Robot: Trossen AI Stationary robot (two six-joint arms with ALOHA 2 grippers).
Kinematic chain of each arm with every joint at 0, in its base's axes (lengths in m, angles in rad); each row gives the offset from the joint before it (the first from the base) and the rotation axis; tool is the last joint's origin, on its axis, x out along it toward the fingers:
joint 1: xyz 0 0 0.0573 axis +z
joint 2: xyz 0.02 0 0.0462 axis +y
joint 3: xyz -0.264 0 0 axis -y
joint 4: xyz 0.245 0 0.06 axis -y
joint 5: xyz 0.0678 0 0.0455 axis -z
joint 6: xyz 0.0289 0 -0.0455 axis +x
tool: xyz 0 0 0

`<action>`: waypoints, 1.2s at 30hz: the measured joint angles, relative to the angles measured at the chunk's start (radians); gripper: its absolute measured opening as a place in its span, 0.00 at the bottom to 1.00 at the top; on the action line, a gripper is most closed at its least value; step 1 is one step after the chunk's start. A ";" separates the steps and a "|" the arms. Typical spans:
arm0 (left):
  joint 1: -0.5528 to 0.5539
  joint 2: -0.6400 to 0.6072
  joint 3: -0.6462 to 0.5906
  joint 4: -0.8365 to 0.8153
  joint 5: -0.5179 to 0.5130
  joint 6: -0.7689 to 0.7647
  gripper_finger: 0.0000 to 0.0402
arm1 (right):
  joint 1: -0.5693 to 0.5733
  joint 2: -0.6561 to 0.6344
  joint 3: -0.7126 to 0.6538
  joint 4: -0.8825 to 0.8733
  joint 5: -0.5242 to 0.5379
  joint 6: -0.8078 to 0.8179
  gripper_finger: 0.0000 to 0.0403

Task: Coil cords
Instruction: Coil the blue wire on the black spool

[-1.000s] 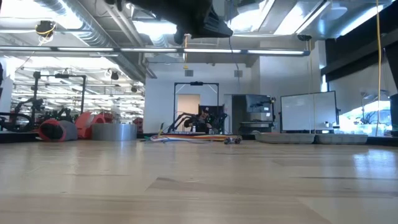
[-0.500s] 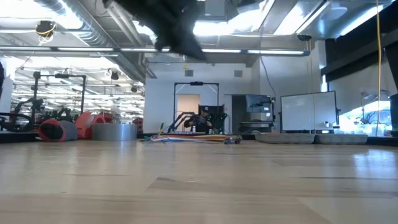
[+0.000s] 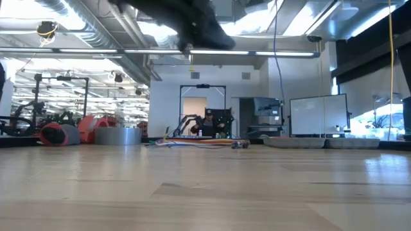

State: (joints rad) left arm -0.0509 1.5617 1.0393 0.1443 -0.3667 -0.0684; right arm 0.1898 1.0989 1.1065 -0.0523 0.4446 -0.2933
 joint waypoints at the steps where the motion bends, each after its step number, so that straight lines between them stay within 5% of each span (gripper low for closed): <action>1: 0.000 0.025 0.000 0.038 0.020 0.006 0.16 | 0.000 0.001 0.000 -0.004 0.000 -0.001 0.01; 9: 0.007 0.231 0.033 0.398 0.127 0.134 0.34 | 0.000 0.001 0.000 -0.005 0.000 -0.003 0.01; 18: 0.050 0.314 0.101 0.451 0.122 0.155 0.35 | 0.000 0.001 -0.001 -0.014 0.000 -0.004 0.01; 23: 0.050 0.310 0.105 0.454 0.230 0.157 0.35 | 0.000 0.001 -0.002 -0.019 0.000 -0.004 0.01; 29: 0.057 0.310 0.106 0.449 0.234 0.156 0.29 | 0.000 0.002 -0.002 -0.018 0.000 -0.004 0.01; 36: 0.063 0.310 0.106 0.481 0.234 0.158 0.02 | 0.000 0.002 -0.002 -0.015 0.000 -0.004 0.01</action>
State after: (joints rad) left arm 0.0122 1.8721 1.1450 0.6257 -0.1330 0.0899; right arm 0.1898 1.1004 1.1042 -0.0671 0.4446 -0.2977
